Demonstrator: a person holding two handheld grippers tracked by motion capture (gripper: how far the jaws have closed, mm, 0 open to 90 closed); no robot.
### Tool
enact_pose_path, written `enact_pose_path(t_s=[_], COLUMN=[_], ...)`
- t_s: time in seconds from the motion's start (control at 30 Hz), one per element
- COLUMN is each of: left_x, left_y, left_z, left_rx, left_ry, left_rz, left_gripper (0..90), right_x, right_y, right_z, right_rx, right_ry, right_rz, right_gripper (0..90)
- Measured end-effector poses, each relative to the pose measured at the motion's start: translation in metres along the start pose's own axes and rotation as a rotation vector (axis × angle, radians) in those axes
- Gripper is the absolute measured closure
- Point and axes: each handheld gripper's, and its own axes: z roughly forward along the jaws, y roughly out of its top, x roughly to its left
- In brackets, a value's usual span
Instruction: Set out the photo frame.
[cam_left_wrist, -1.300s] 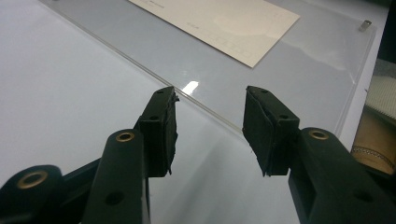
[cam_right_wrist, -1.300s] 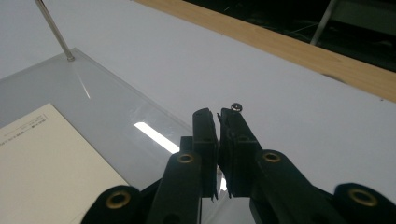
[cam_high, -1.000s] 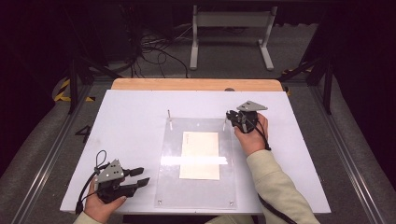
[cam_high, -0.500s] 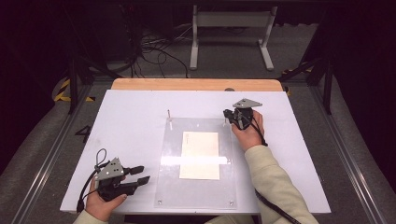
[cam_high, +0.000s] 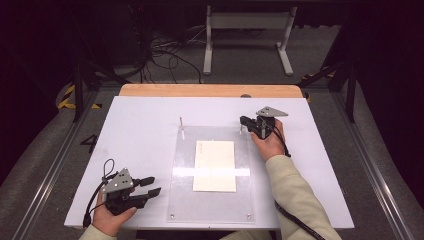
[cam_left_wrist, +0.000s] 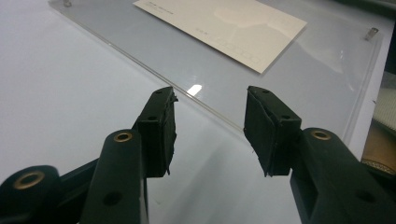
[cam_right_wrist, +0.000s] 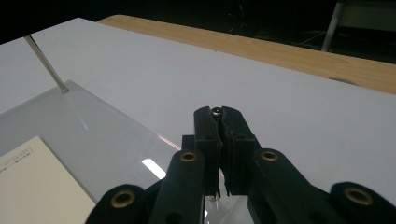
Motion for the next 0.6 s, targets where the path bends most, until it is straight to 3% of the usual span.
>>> enact_pose_path(t_s=[0.2,0.23,0.37,0.6], left_x=[0.001,0.001,0.002,0.009], left_y=[0.002,0.003,0.004,0.007], left_z=[0.0,0.0,0.0,0.007], left_rx=[-0.013,-0.015,-0.047,-0.071], left_ry=[0.018,0.022,0.057,0.078], left_rz=[0.003,0.005,0.043,0.049], left_gripper=[51.9,49.1,43.2,33.8], right_x=[-0.004,-0.009,-0.013,-0.022], right_y=[0.003,0.002,0.006,0.006], right_z=[0.004,0.006,0.01,0.016], right_rx=[0.007,0.002,0.017,0.02], right_ry=[0.012,0.03,0.042,0.072], right_rz=[0.043,0.079,0.116,0.195], right_gripper=[85.6,85.5,85.5,85.4])
